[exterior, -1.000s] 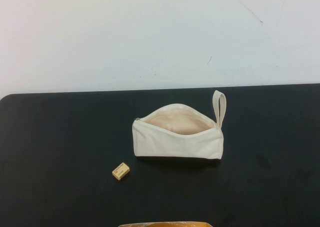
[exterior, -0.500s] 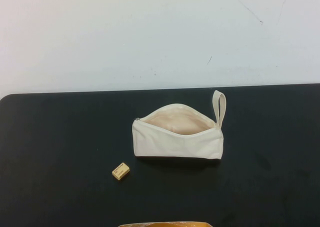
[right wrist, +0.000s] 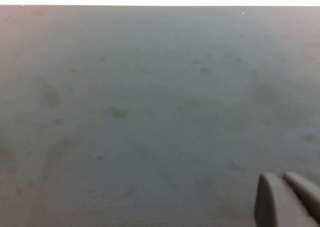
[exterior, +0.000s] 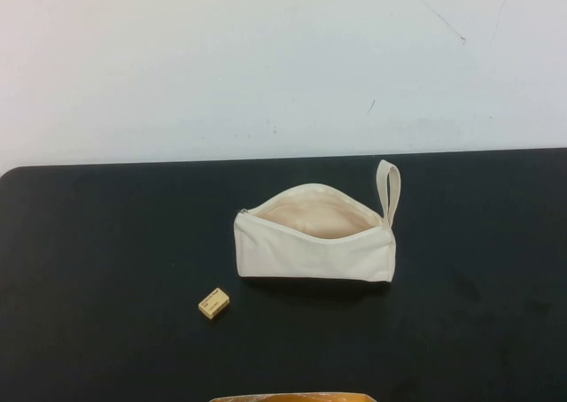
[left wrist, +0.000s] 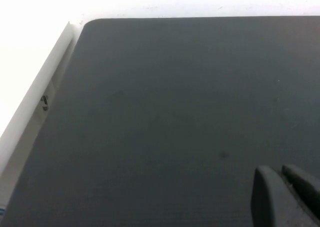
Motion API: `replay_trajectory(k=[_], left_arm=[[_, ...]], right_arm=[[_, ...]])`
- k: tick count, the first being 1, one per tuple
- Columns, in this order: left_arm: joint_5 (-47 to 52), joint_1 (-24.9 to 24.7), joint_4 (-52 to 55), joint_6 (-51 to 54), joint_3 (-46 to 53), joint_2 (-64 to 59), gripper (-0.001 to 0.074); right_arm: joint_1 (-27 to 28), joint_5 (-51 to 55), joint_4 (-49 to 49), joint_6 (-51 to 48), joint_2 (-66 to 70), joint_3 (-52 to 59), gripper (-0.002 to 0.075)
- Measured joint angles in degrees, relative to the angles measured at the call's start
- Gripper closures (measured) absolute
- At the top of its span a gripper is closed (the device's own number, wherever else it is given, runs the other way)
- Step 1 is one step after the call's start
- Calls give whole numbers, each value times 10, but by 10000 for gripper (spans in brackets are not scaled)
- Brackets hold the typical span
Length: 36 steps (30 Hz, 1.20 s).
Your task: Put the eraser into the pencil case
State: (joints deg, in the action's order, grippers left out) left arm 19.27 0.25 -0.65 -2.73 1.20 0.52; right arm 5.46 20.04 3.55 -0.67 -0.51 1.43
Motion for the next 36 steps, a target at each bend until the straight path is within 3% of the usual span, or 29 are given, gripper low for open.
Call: replay_trajectory(k=[5, 8, 11, 18, 21, 27, 30, 36], left_arm=[[-18, 0, -14, -17, 2, 0, 738], [-86, 0, -202, -145, 3, 0, 738], [-131, 0, -344, -202, 3, 0, 738], [-202, 0, -455, -236, 3, 0, 738], [-202, -4, -447, -214, 3, 0, 738], [-10, -30, -289, -42, -131, -56, 738], [93, -40, -229, 46, -224, -155, 738], [237, -56, -206, 225, -405, -388, 738]], right_arm=[[0, 0, 0, 0, 0, 0, 727], [0, 0, 0, 0, 0, 0, 727], [0, 0, 0, 0, 0, 0, 727], [0, 0, 0, 0, 0, 0, 727], [0, 0, 0, 0, 0, 0, 727], [0, 0, 0, 0, 0, 0, 727], [0, 0, 1, 0, 0, 0, 727], [0, 0, 1, 0, 0, 0, 727]])
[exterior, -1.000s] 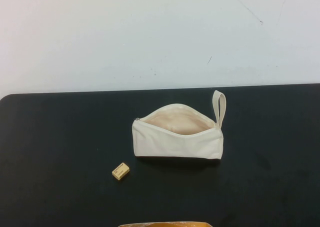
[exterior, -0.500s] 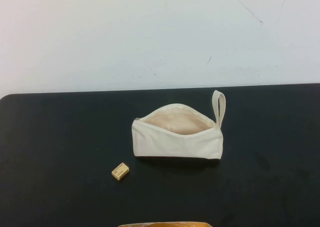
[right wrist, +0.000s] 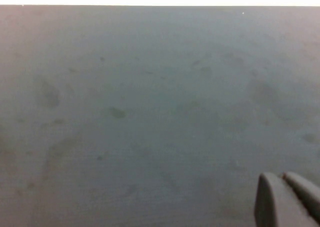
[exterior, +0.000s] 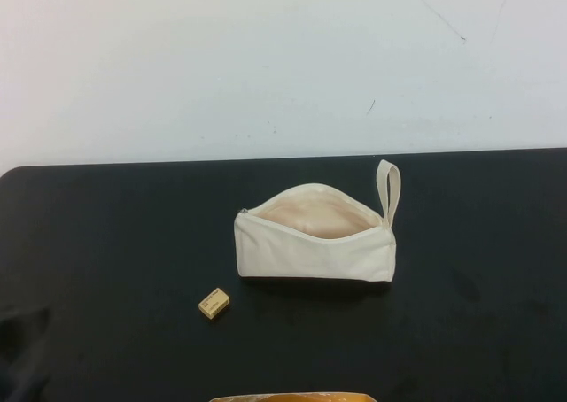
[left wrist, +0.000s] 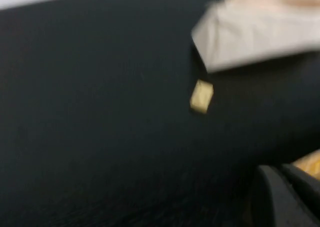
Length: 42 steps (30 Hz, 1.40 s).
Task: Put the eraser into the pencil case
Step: Pick up the eraser from the table
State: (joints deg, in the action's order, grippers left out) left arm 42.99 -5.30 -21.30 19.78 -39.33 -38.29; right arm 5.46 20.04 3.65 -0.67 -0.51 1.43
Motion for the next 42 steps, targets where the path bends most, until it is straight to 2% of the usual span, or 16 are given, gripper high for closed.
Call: replay_trajectory(k=[3, 6, 11, 14, 20, 31, 34, 40, 42], left_arm=[[61, -14, 13, 56, -77, -112, 738], [78, -46, 48, 73, -141, -220, 738], [99, -111, 138, 53, -228, -363, 738], [114, -131, 160, 21, -267, -425, 738], [138, -136, 149, -18, -288, -489, 738], [144, -136, 166, -43, -289, -525, 727], [144, -137, 170, -47, -289, -537, 659], [97, -156, 173, -25, -289, -572, 319], [55, -168, 163, -11, -290, -582, 255]], right_arm=[[0, 0, 0, 0, 0, 0, 727], [0, 0, 0, 0, 0, 0, 727], [0, 0, 0, 0, 0, 0, 727], [0, 0, 0, 0, 0, 0, 727], [0, 0, 0, 0, 0, 0, 727], [0, 0, 0, 0, 0, 0, 727], [0, 0, 0, 0, 0, 0, 727], [0, 0, 0, 0, 0, 0, 727], [0, 0, 0, 0, 0, 0, 727]])
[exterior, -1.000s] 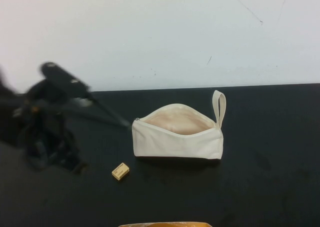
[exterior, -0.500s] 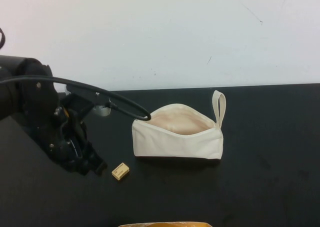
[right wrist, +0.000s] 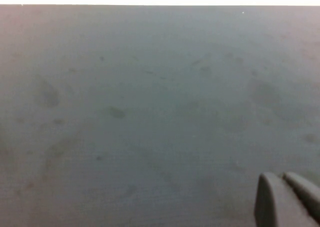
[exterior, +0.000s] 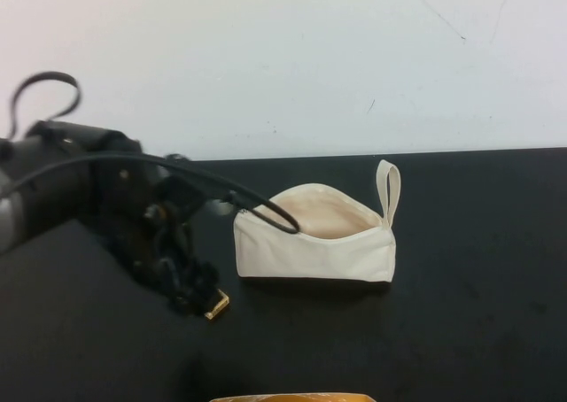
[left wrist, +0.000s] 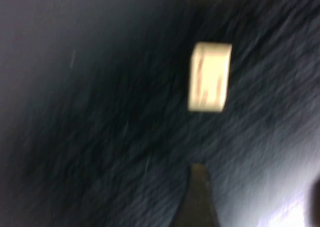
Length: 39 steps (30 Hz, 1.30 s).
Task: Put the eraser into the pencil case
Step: Pick up the eraser from the table
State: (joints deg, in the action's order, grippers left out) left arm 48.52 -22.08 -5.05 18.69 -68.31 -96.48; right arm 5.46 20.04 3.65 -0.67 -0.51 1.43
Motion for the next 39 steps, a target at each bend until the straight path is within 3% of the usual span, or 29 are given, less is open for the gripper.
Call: replay_trajectory(k=[7, 16, 24, 31, 35, 39], left_arm=[[-35, -40, 10, 24, -23, -63, 211], [-35, -42, 91, -44, -88, -157, 217], [-35, -21, 75, -56, -92, -186, 368], [-36, -21, 50, -47, -94, -188, 450], [-39, -21, 36, -21, -94, -188, 549], [-39, -21, 32, -15, -94, -188, 549]], right_arm=[[0, 0, 0, 0, 0, 0, 727], [0, 0, 0, 0, 0, 0, 727], [0, 0, 0, 0, 0, 0, 727], [0, 0, 0, 0, 0, 0, 727], [0, 0, 0, 0, 0, 0, 727], [0, 0, 0, 0, 0, 0, 727]])
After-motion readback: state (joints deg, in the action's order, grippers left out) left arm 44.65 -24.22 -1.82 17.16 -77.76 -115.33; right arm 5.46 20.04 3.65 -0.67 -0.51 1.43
